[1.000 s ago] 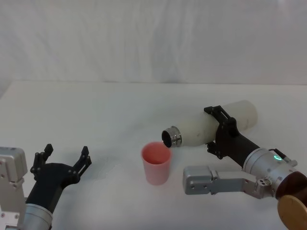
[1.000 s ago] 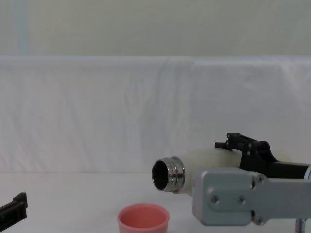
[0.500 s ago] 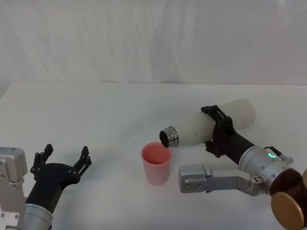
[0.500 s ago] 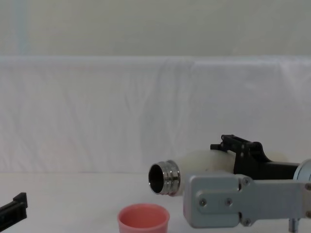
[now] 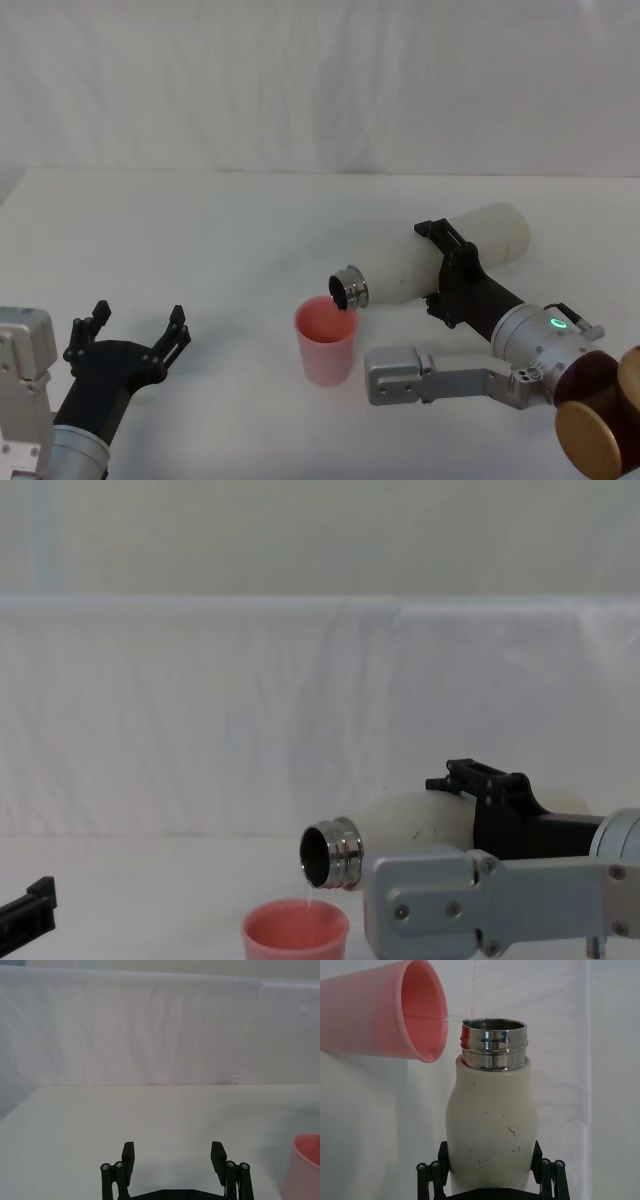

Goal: Grasp the thermos with one hand and pour water into the cup lid.

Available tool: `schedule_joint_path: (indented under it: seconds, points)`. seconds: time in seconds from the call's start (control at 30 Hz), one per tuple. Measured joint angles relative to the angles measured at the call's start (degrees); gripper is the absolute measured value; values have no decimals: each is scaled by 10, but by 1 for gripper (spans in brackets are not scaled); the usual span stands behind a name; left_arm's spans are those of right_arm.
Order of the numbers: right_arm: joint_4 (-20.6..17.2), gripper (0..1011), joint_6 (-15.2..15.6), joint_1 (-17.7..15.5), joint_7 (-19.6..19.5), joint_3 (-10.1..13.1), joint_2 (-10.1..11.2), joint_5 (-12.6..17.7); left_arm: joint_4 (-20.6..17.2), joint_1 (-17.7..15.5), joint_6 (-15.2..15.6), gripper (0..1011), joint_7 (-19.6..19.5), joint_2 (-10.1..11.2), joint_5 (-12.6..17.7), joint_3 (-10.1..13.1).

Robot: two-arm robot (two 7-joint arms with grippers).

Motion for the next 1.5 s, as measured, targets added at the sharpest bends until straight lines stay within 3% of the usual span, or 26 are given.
schedule_joint_path:
  seconds: [1.5]
  points:
    - [1,958,6,8,10,-4,2,-10,0,0,0,1001,0,0,0,0]
